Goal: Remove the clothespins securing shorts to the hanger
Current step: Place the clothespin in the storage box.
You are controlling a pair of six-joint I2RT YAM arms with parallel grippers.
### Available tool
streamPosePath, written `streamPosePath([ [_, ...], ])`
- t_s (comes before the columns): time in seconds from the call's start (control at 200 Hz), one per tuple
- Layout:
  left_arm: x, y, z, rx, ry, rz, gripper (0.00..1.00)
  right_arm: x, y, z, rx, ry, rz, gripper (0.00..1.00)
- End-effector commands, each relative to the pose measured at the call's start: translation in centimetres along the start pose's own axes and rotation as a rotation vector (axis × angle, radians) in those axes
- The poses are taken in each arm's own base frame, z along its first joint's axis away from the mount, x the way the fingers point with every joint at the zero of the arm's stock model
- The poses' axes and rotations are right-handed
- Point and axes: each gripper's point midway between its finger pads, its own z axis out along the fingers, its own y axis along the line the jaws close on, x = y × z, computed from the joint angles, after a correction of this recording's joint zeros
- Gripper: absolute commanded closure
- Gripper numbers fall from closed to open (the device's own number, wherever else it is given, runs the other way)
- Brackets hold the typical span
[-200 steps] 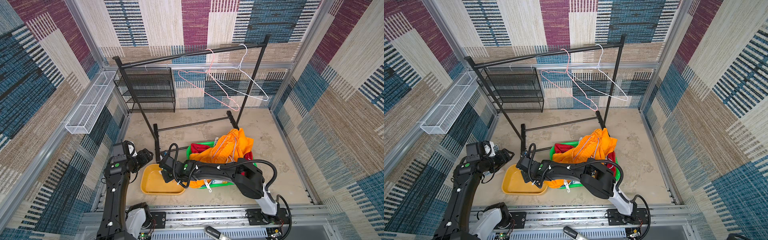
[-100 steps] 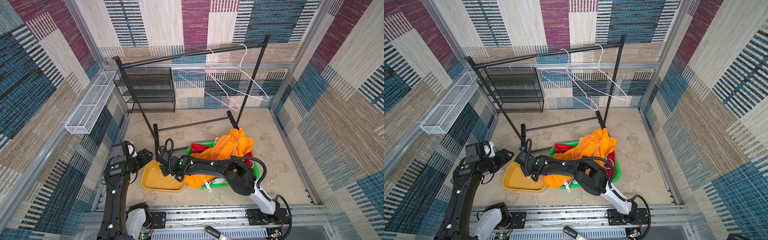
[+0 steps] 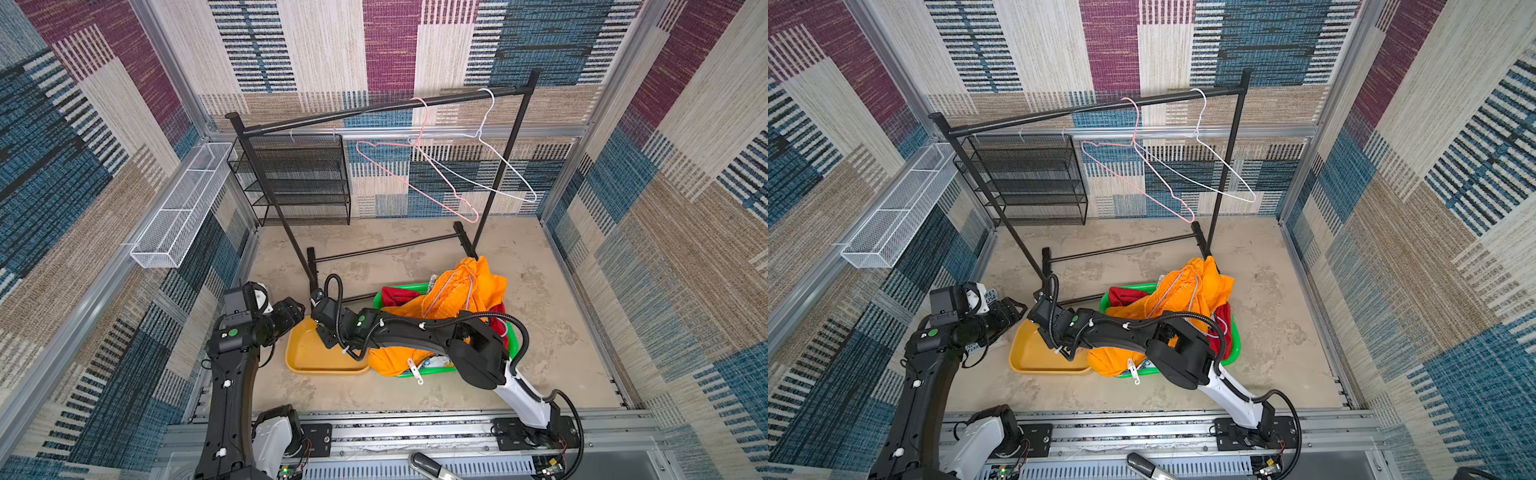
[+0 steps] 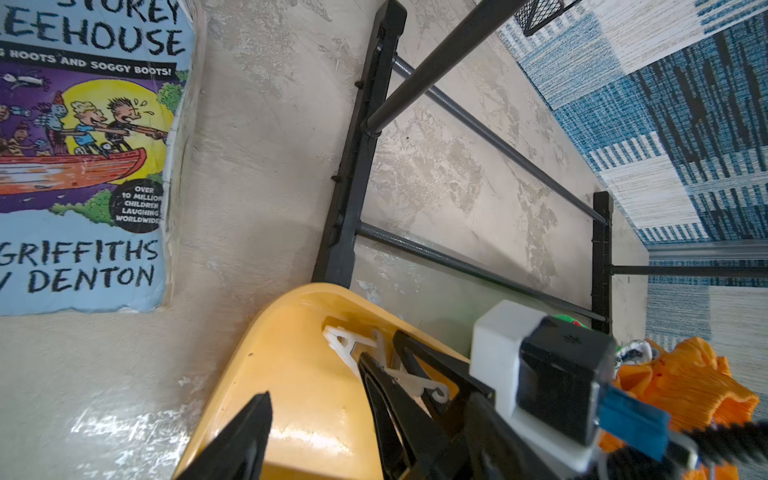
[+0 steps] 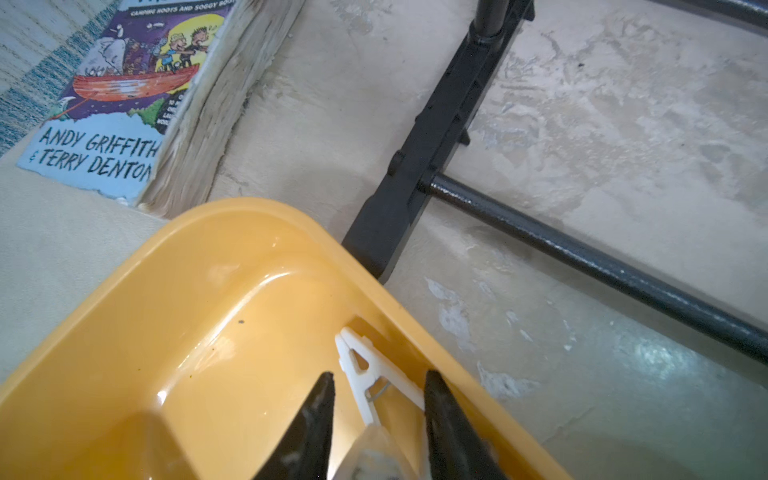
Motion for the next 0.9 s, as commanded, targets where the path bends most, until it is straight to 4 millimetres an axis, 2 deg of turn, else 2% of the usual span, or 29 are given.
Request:
streamPosePath([
  [0.0, -0.4, -0.4, -0.2, 0.017, -0.023, 0.013, 0.19, -2.8, 0.8, -2.3, -0.049, -0.081, 0.026, 0.52],
  [0.215, -0.5, -0.5, -0.6, 0.021, -0.043, 0.023, 0.16, -5.3, 1.4, -6.1, -0.111, -0.136, 0.073, 0.42],
  [0.381, -0.5, -0.6, -0.7, 0.024, -0.046, 0.027, 0.16, -7.6, 0.3, -9.7, -0.084, -0.199, 0.105, 0.36],
  [0.501, -0.5, -0.9, -0.8, 0.045, -0.045, 0.037, 0.16, -8.5, -2.1, -12.3, -0.033, -0.222, 0.145, 0.33],
  [0.601, -0.3, -1.8, -0.8, 0.095, -0.045, 0.055, 0.18, -8.3, -4.6, -14.5, -0.002, -0.236, 0.197, 0.31],
  [0.676, -0.1, -2.4, -1.0, 0.129, -0.035, 0.072, 0.19, -8.6, -6.6, -17.1, 0.010, -0.267, 0.245, 0.30],
  [0.691, -0.1, -2.5, -1.0, 0.134, -0.034, 0.074, 0.20, -7.7, -7.1, -16.9, 0.026, -0.251, 0.247, 0.30],
  [0.796, 0.2, -3.5, -1.0, 0.178, -0.023, 0.106, 0.21, -6.6, -10.0, -20.0, 0.057, -0.267, 0.316, 0.29],
  [0.897, 1.0, -4.9, -0.9, 0.221, 0.003, 0.157, 0.22, -4.5, -12.5, -22.2, 0.069, -0.250, 0.396, 0.29],
])
